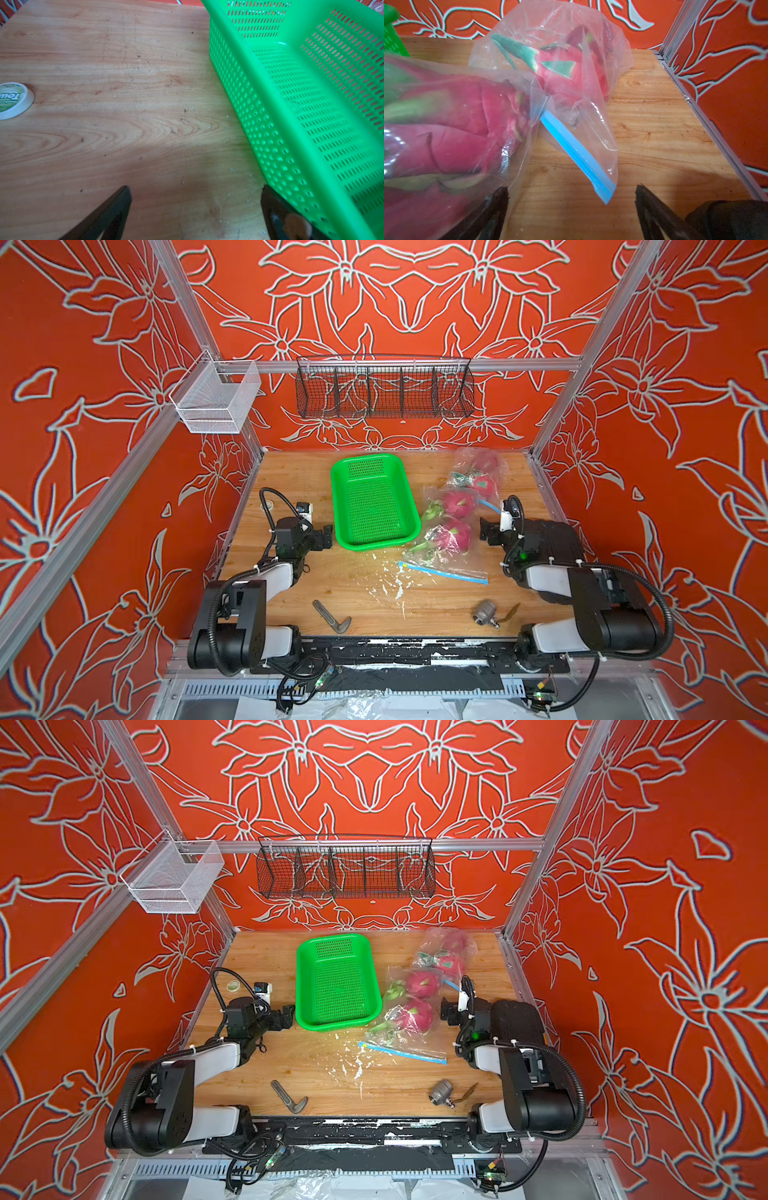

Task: Open the zip-top bag and take out the dragon fruit
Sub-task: Pick up the zipper food storage bag at the center of the board.

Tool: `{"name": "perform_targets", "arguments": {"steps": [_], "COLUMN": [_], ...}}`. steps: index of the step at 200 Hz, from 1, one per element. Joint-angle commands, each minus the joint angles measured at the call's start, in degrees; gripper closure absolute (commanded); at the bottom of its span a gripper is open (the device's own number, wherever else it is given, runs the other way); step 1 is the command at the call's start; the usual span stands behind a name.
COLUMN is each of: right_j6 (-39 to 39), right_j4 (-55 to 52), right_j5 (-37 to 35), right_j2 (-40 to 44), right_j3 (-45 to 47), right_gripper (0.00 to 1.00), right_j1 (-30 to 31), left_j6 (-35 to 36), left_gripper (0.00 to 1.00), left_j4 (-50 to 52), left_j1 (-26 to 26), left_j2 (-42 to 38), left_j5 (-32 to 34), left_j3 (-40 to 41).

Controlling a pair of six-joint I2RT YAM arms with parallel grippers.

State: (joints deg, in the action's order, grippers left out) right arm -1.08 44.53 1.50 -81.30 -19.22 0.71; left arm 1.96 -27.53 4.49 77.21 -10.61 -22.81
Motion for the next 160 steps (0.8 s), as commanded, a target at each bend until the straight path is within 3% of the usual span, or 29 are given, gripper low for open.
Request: {"name": "perform_targets", "arguments": {"steps": [1, 160], "right_j6": [-0.2, 0.1], "right_j4": [0.0, -0.2], "right_j5": [0.4, -0.7], "right_j2": [0.4, 0.6], "right_j3": [0.2, 0.1], "right_gripper": [0.03, 0.03], "right_j1": [-0.3, -0.3], "left_j6": [0.6, 0.7], "left_gripper": [0.03, 0.03], "left_j4": [-1.0, -1.0], "left_j1": [-0.1, -0.1], "left_j2": [-0.7, -0.8], "left_j5": [-0.7, -0.8], "left_j3": [0.0, 0.0]}}
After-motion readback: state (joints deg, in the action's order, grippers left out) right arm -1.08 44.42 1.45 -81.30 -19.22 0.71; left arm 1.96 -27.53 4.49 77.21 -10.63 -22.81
